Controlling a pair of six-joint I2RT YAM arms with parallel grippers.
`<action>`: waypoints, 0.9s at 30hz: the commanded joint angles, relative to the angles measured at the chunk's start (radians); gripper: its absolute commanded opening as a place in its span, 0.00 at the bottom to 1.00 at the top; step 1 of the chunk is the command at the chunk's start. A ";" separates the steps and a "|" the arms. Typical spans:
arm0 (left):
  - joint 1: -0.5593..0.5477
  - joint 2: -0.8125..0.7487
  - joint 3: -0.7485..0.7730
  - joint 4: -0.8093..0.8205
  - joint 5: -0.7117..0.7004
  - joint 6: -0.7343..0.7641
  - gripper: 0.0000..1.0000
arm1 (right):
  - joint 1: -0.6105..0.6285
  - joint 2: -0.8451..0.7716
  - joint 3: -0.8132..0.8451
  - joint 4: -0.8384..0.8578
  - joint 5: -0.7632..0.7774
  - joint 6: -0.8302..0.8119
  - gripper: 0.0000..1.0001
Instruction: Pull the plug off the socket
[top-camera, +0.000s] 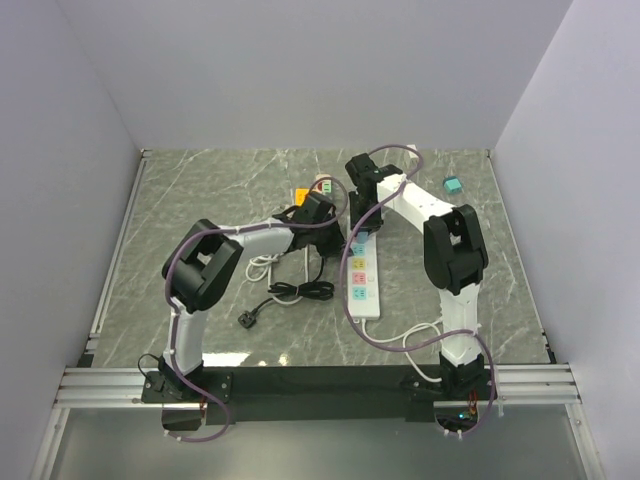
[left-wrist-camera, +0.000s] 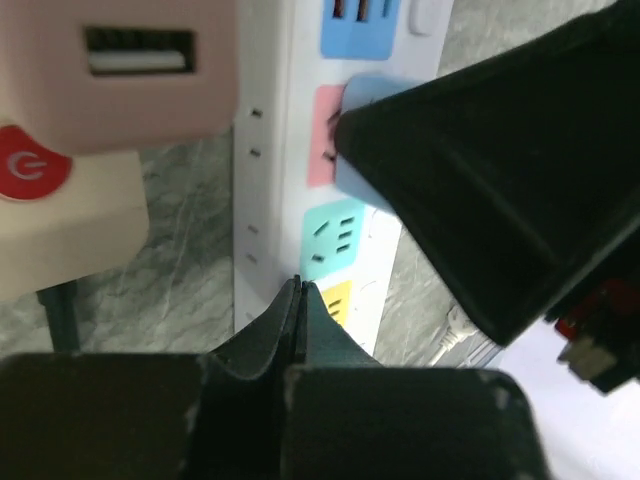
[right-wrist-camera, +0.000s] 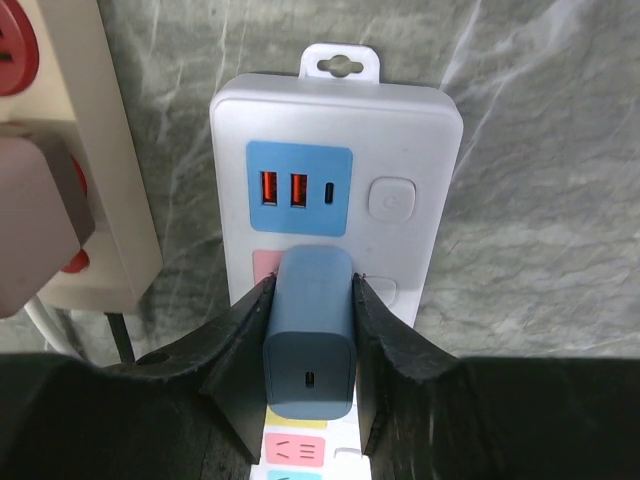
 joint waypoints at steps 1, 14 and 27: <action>-0.028 -0.016 -0.016 0.058 0.038 -0.002 0.00 | 0.014 -0.052 -0.025 -0.012 -0.038 0.004 0.00; -0.070 0.096 -0.072 -0.025 0.032 -0.039 0.00 | 0.018 -0.040 0.042 -0.033 -0.043 0.059 0.00; 0.008 0.229 -0.238 0.066 0.072 -0.073 0.00 | 0.017 -0.112 0.177 -0.145 -0.055 0.085 0.00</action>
